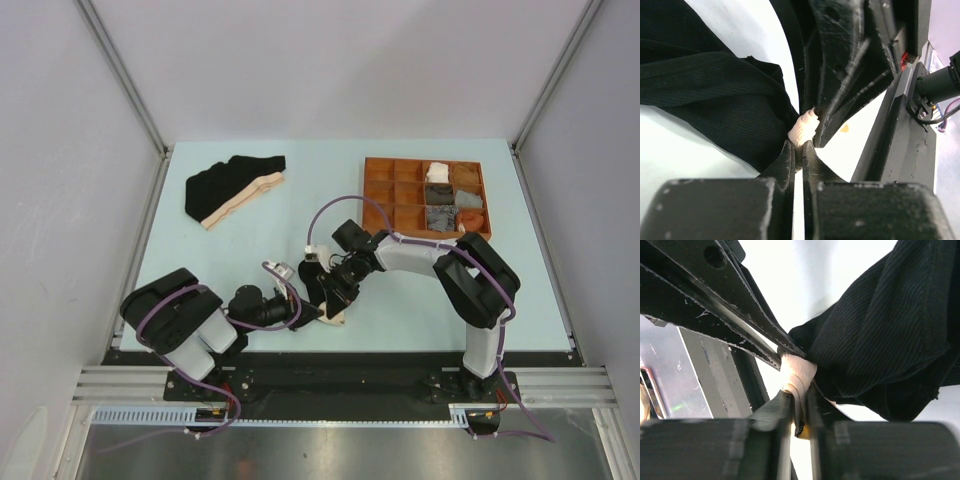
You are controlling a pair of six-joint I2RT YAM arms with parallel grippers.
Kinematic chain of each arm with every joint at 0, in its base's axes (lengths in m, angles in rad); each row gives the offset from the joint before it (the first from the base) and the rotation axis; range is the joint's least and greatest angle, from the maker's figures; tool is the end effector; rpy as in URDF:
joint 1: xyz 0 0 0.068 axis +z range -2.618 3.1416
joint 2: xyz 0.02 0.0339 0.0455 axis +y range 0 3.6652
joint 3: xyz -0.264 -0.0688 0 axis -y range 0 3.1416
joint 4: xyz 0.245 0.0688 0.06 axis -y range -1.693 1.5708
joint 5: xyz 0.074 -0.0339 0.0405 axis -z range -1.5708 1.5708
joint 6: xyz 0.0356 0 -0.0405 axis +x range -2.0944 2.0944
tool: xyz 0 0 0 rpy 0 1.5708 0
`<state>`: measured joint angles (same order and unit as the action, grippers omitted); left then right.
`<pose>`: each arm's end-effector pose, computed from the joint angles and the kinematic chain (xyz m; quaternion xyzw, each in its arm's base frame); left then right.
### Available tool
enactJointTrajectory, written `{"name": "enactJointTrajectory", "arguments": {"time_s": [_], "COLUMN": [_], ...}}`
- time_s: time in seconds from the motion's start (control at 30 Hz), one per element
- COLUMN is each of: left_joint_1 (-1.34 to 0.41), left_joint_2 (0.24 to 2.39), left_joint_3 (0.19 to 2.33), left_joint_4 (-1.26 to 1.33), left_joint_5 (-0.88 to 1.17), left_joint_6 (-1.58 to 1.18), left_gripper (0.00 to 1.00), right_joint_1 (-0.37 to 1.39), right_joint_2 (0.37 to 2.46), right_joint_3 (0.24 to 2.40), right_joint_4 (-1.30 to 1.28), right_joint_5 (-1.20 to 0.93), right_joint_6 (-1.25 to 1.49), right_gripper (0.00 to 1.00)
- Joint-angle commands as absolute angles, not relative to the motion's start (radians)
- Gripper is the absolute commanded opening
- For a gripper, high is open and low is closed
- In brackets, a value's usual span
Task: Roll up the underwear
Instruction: Roll the underwear to the center of the board.
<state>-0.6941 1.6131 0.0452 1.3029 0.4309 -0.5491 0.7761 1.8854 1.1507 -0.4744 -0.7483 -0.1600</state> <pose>0.1400 -0.1359 0.1046 0.1857 0.7645 -0.4836 0.3835 0.2393 0.2689 0.1512 -0.4718 0.7875 0.3934 0.0505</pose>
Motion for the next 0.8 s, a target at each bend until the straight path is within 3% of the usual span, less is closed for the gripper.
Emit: {"name": "enactJointTrajectory", "arguments": {"time_s": [0.0,0.1,0.17,0.2,0.47,0.77], "left_joint_1": [-0.707,-0.707,-0.707,-0.707,-0.707,-0.707], "left_joint_2": [1.635,1.621,1.617,1.615,1.663,1.726], "left_joint_3": [0.022,-0.021,-0.053,-0.061,-0.136,-0.187], "left_joint_4": [1.434,1.448,1.469,1.486,1.624,1.724], "left_joint_5": [0.433,0.391,0.354,0.347,0.262,0.193], "left_joint_6": [-0.597,-0.644,-0.667,-0.681,-0.781,-0.882], "left_gripper": [0.0,0.0,0.0,0.0,0.0,0.0], "right_joint_1": [0.781,0.772,0.761,0.756,0.719,0.716], "right_joint_2": [1.878,1.868,1.855,1.849,1.804,1.704], "right_joint_3": [1.195,1.195,1.195,1.196,1.195,1.19], "right_joint_4": [-0.48,-0.48,-0.471,-0.468,-0.41,-0.337], "right_joint_5": [-0.732,-0.721,-0.716,-0.712,-0.664,-0.515], "right_joint_6": [-0.186,-0.176,-0.166,-0.163,-0.104,-0.044], "right_gripper": [0.27,0.47,0.52,0.6,0.67,0.68]}}
